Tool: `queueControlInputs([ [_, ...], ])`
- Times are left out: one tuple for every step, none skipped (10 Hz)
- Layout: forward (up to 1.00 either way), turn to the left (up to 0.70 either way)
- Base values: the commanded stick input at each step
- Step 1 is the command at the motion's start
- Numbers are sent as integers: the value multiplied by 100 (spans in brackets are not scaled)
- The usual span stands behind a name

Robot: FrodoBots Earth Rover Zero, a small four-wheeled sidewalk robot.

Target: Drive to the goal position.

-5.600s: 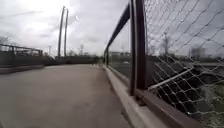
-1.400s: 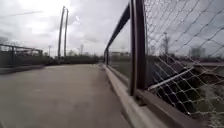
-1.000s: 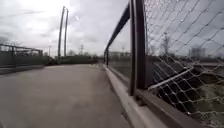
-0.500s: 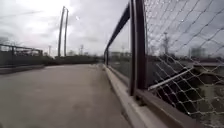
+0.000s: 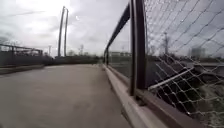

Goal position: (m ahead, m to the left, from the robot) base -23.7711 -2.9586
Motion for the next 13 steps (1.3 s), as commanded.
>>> queueControlInputs([
  [2,0],
  [9,1],
  [9,1],
  [31,1],
  [88,1],
  [100,1],
  [100,1],
  [100,41],
  [100,41],
  [100,41],
  [100,41],
  [100,41],
  [100,41],
])
